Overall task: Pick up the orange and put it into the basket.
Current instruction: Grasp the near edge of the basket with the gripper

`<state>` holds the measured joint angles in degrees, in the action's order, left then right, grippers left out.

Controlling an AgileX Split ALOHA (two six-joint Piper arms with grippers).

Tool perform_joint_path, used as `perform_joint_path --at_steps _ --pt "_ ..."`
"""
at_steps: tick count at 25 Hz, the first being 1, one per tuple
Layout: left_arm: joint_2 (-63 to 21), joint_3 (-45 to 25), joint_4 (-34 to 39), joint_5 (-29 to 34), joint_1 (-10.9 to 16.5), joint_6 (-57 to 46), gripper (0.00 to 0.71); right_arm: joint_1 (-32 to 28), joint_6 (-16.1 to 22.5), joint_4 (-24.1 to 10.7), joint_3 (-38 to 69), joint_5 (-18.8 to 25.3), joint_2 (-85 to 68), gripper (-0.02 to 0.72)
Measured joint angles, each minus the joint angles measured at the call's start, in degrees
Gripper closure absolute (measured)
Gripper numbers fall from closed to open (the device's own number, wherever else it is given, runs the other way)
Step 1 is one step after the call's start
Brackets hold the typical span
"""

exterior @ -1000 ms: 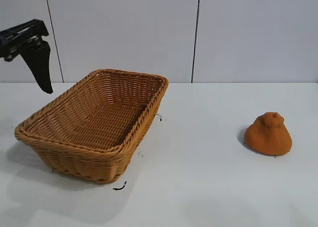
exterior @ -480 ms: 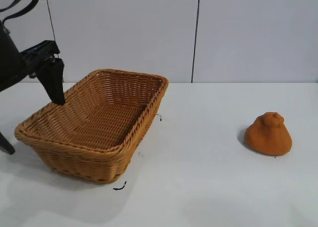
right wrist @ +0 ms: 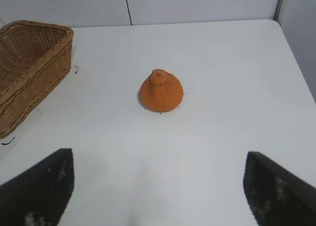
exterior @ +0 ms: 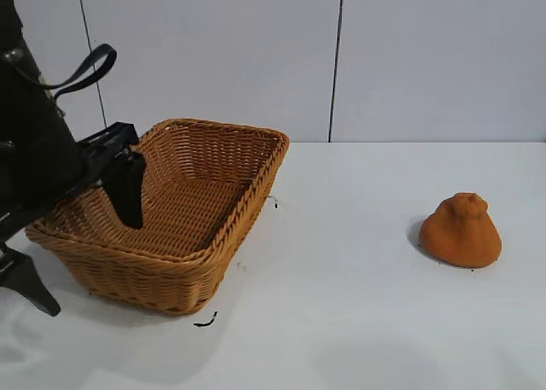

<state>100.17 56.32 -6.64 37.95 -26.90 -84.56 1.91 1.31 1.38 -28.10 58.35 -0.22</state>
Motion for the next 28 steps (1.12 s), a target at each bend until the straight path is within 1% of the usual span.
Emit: perform_joint_path --at_steps 7,10,11,12,14,17,20,21,22,26,28 --pt "5.4 0.0 2.2 -4.4 0.0 -3.5 0.014 0.0 0.0 0.0 0.0 0.1 0.0 0.066" --pt "6.4 0.0 2.4 -5.5 0.0 -4.8 0.014 0.0 0.0 0.0 0.0 0.1 0.0 0.066" --pt "6.4 0.0 2.4 -5.6 0.0 -5.6 0.025 0.0 0.0 0.0 0.0 0.1 0.0 0.066" --pt "6.4 0.0 2.4 -5.6 0.0 -6.4 0.055 0.0 0.0 0.0 0.0 0.1 0.0 0.066" --pt "6.4 0.0 2.4 -5.6 0.0 -7.5 0.156 0.0 0.0 0.0 0.0 0.1 0.0 0.066" --pt "6.4 0.0 2.4 -5.8 0.0 -7.9 0.377 0.0 0.0 0.0 0.0 0.1 0.0 0.066" --pt "6.4 0.0 2.4 -6.0 0.0 -8.4 0.562 0.0 0.0 0.0 0.0 0.1 0.0 0.066" --pt "6.4 0.0 2.3 -6.1 0.0 -9.3 0.596 0.0 0.0 0.0 0.0 0.1 0.0 0.066" --pt "6.4 0.0 2.4 -6.1 0.0 -9.9 0.616 0.0 0.0 0.0 0.0 0.1 0.0 0.066" --pt "6.2 0.2 2.4 -5.9 0.0 -10.0 0.619 0.0 0.0 0.0 0.0 0.1 0.0 0.066" --pt "5.6 0.9 2.4 -5.1 0.5 -10.1 0.619 0.0 0.0 0.0 0.0 0.1 0.0 0.066"
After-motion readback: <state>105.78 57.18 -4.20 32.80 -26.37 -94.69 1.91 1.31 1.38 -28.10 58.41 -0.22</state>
